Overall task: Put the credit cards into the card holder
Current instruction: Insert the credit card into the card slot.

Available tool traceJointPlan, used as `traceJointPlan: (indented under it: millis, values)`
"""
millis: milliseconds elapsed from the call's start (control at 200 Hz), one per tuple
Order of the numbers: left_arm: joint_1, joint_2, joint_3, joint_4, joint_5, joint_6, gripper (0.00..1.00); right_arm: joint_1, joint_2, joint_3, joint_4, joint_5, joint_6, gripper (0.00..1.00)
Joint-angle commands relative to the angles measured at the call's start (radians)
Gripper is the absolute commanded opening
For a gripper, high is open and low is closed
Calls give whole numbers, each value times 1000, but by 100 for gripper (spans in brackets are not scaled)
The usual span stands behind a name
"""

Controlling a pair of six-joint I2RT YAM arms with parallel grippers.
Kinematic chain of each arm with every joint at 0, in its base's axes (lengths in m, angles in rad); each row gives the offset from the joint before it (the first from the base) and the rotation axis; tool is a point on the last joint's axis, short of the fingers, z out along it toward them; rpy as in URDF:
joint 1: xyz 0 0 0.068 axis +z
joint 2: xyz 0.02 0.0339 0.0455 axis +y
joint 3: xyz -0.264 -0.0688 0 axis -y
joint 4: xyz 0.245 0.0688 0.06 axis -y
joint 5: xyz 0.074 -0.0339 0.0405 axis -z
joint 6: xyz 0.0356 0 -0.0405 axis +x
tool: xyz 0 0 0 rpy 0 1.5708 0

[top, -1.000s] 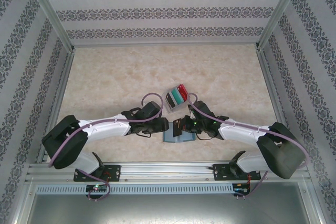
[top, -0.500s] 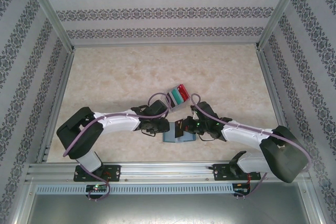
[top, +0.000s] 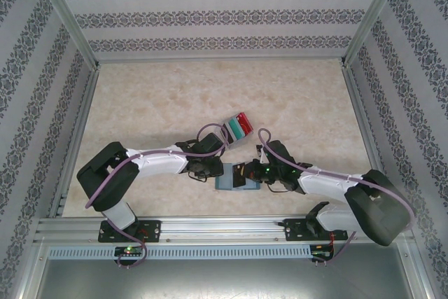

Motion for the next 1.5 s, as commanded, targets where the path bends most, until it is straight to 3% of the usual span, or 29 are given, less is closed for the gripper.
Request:
traceJointPlan:
  millis: [0, 575, 709, 794, 1029, 1204, 1379, 1494]
  values:
    - [-1, 41, 9, -16, 19, 2, 24, 2, 50, -8, 5, 7, 7, 0]
    - [-1, 27, 10, -27, 5, -1, 24, 64, 160, 57, 61, 30, 14, 1]
    - [-1, 25, 8, -36, -3, -6, 20, 66, 167, 78, 26, 46, 20, 7]
    - [-1, 24, 8, -35, -3, -6, 20, 67, 139, 91, -37, 61, 3, 22]
    - [-1, 29, 11, -39, -3, -1, 18, 65, 38, 128, -211, 119, -55, 30]
    - [0, 39, 18, -33, 7, 1, 18, 66, 80, 143, -191, 78, -64, 22]
    - [0, 44, 32, -40, 9, 10, 18, 85, 137, 178, -160, 63, -63, 8]
    - [-2, 43, 32, -39, 9, 10, 18, 94, 163, 210, -169, 50, -76, 6]
